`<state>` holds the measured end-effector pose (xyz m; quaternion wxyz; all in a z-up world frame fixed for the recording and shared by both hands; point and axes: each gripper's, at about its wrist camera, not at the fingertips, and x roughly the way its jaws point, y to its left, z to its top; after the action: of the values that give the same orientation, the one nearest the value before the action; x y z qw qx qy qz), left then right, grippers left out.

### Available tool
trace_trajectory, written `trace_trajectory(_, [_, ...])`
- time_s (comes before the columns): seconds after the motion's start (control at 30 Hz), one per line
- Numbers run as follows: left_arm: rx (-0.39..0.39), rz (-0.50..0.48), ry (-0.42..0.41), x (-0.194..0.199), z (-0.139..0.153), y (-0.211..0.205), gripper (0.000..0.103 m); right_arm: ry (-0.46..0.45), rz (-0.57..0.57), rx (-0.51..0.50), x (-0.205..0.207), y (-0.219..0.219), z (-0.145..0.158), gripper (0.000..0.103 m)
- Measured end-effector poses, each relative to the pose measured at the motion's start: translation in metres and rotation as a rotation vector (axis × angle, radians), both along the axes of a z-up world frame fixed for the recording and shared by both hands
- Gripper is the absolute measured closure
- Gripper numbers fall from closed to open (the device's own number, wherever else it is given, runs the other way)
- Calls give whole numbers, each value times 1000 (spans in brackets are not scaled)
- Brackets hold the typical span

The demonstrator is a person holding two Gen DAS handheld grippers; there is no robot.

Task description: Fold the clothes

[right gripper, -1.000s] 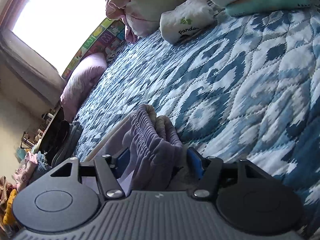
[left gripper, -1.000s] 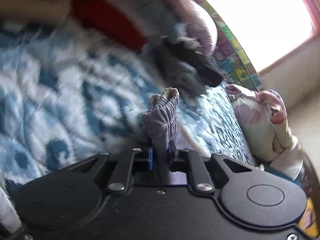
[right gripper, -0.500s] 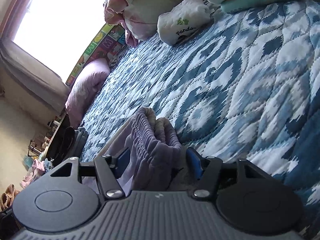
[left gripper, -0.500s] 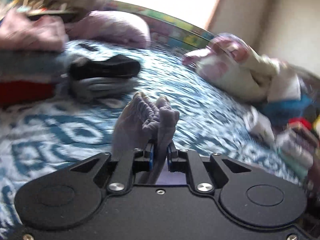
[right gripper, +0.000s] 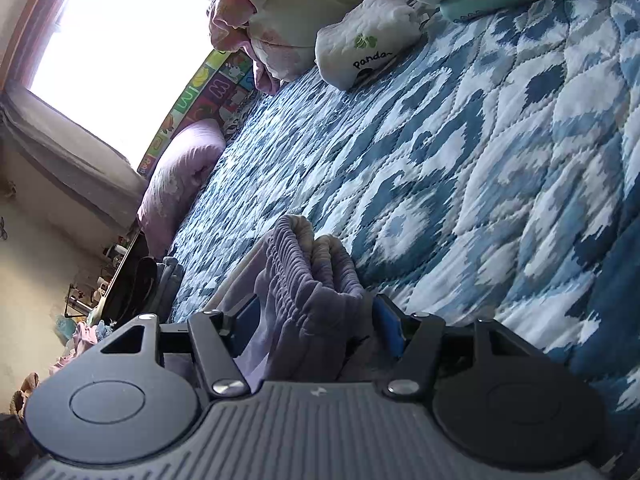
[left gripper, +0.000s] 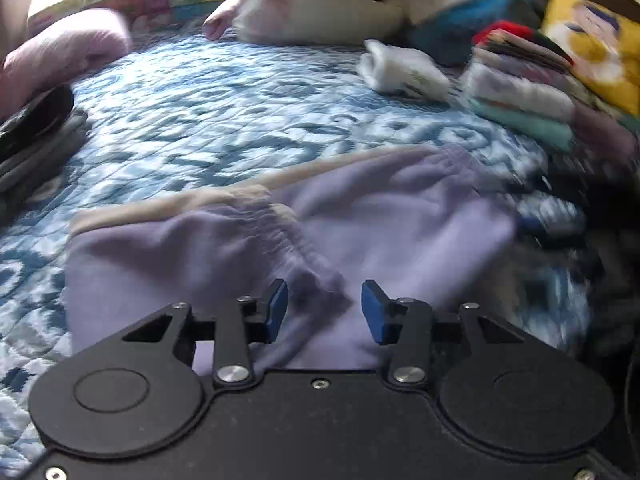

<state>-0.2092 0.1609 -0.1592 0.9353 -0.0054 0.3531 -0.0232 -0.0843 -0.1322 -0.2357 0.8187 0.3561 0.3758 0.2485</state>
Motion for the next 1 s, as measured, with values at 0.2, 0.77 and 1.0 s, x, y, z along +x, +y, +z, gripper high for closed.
trace_trajectory(0.2, [-63, 114, -90, -10, 23, 31, 71, -2, 2, 4, -1, 1, 0, 41])
trace_trajectory(0.77, [-203, 217, 17, 31, 6, 63, 78, -39, -4, -61, -7, 8, 4, 49])
trace_trajectory(1.0, [-455, 391, -67, -46, 18, 111, 76, -98, 10, -71, -12, 11, 17, 75])
